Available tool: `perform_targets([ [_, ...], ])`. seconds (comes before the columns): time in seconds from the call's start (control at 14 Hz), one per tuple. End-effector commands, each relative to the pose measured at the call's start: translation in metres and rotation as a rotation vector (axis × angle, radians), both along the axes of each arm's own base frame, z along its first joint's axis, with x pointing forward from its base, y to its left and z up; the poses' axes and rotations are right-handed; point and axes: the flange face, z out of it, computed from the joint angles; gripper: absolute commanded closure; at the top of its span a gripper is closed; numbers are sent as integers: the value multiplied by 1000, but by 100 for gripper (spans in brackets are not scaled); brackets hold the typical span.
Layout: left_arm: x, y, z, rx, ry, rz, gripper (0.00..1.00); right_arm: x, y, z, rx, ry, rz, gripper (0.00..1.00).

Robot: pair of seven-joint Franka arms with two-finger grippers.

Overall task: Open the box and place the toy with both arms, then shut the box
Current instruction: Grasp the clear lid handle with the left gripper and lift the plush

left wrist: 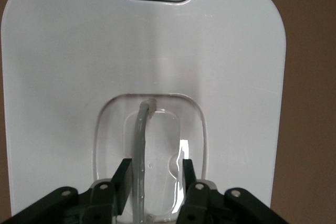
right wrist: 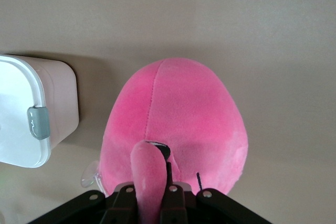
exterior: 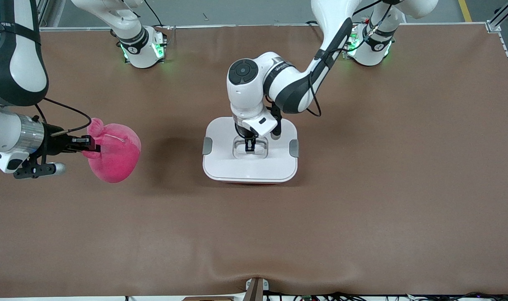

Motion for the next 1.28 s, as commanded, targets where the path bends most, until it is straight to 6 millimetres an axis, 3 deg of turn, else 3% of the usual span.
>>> perform_targets([
  [0.0,1,0,8,6,-25,-8,75,-2,3,10,13,2,-17,100],
  [0.43,1,0,8,5,-24,-6,89,-3,6,10,13,8,-12,100],
  [0.57,2,1,9,4,-25,-3,99,-5,6,11,13,19,-15,100],
  [1.21,2,3,34,-27,-38,0,100,-6,31,50,74,60,-129,100],
])
